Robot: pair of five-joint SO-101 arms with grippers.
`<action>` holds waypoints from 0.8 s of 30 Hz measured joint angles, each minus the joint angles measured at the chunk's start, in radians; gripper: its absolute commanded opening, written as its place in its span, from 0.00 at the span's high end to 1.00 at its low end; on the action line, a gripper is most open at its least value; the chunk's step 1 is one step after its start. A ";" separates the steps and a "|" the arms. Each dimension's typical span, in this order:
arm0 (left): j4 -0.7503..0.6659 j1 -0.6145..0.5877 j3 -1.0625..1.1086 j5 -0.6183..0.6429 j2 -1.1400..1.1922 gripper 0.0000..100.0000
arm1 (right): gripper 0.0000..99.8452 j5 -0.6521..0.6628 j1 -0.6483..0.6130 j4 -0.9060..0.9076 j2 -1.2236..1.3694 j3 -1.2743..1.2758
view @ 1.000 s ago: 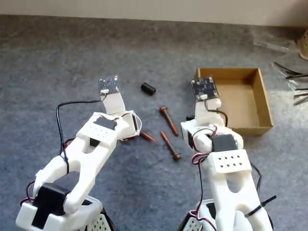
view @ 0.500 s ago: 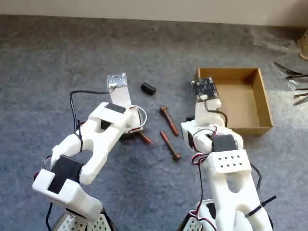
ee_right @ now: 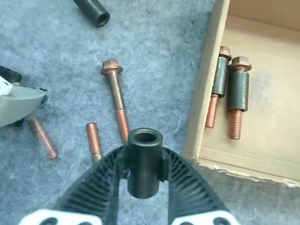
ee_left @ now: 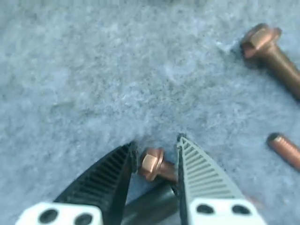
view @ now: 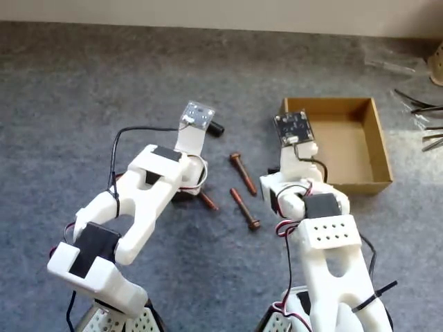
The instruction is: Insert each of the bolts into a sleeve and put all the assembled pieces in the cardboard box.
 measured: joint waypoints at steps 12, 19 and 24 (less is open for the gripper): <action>0.106 0.000 -0.106 0.267 0.002 0.86 | 1.00 0.015 0.000 0.000 0.000 0.000; 0.345 -0.005 -0.193 0.620 0.008 0.86 | 1.00 0.015 0.000 0.000 0.000 0.000; 0.367 -0.003 -0.198 0.747 0.018 0.86 | 1.00 0.015 0.000 0.000 0.000 0.000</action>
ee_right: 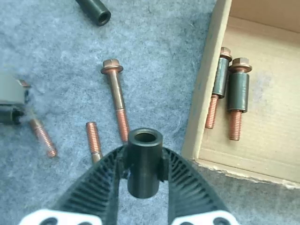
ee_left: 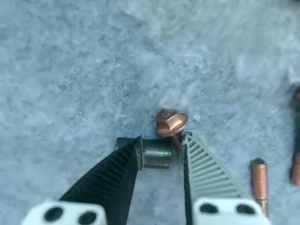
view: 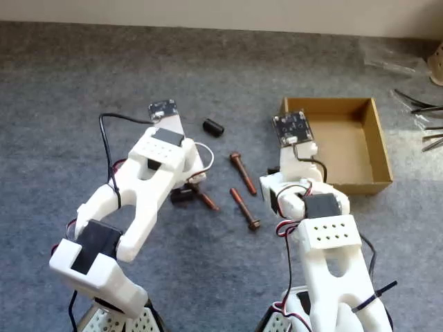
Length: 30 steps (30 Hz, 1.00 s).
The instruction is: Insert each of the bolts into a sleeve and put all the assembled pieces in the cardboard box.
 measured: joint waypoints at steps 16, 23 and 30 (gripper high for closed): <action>-0.138 0.000 -0.037 0.152 0.143 0.86 | 1.00 0.008 0.000 0.000 -0.006 0.029; -0.137 -0.002 -0.127 0.155 0.239 0.86 | 1.00 0.008 0.000 0.000 -0.006 0.029; -0.137 -0.002 -0.178 0.020 0.253 0.86 | 1.00 0.008 0.000 0.000 -0.006 0.029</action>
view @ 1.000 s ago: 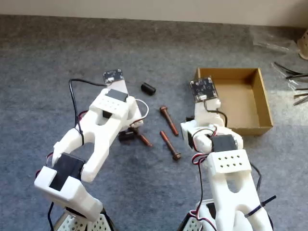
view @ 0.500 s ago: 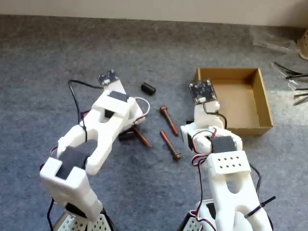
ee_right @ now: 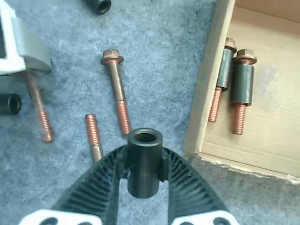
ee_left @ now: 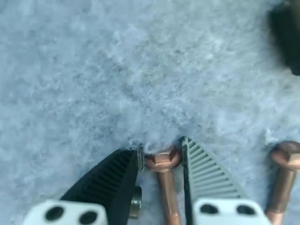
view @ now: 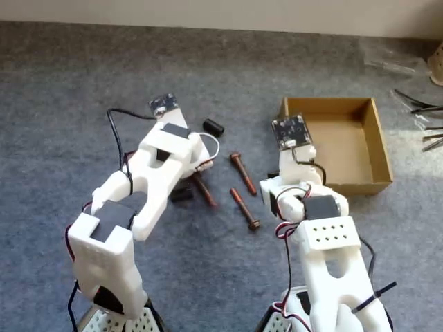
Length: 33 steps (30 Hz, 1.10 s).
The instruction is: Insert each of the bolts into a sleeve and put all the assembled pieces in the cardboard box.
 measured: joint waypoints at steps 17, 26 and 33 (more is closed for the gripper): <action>-0.002 0.000 -0.068 -0.588 0.011 0.86 | 1.00 0.005 0.000 0.000 0.000 0.000; 0.091 0.000 -0.068 -0.284 -0.068 0.86 | 1.00 0.006 0.000 0.000 0.000 0.000; 0.124 0.000 -0.068 -0.144 -0.072 0.86 | 1.00 0.006 0.000 0.000 0.000 0.000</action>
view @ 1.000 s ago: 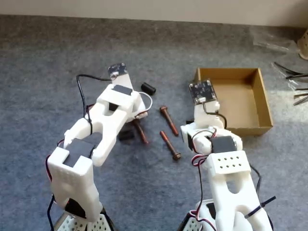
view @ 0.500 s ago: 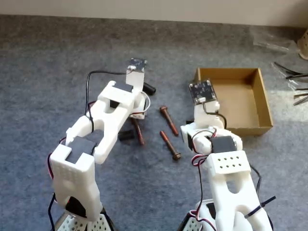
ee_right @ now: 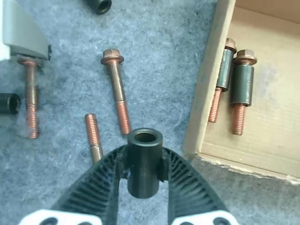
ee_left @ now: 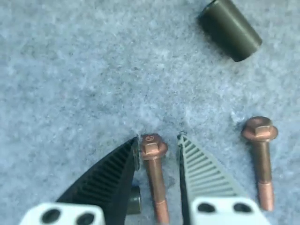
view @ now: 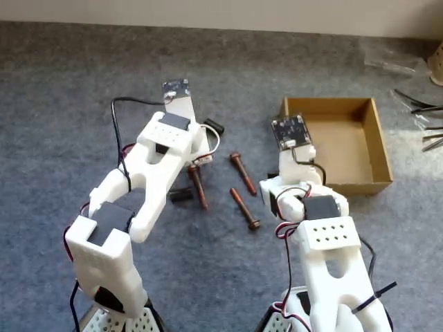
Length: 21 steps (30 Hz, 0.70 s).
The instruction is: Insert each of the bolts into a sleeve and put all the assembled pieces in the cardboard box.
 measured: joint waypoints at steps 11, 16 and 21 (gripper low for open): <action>0.104 0.000 0.000 0.101 -0.002 0.86 | 1.00 0.000 0.000 0.000 0.000 0.000; 0.104 0.000 0.000 0.101 -0.002 0.86 | 1.00 0.000 0.000 0.000 0.000 0.000; 0.104 0.017 -0.037 0.101 0.077 0.86 | 1.00 0.000 0.000 0.000 0.000 0.000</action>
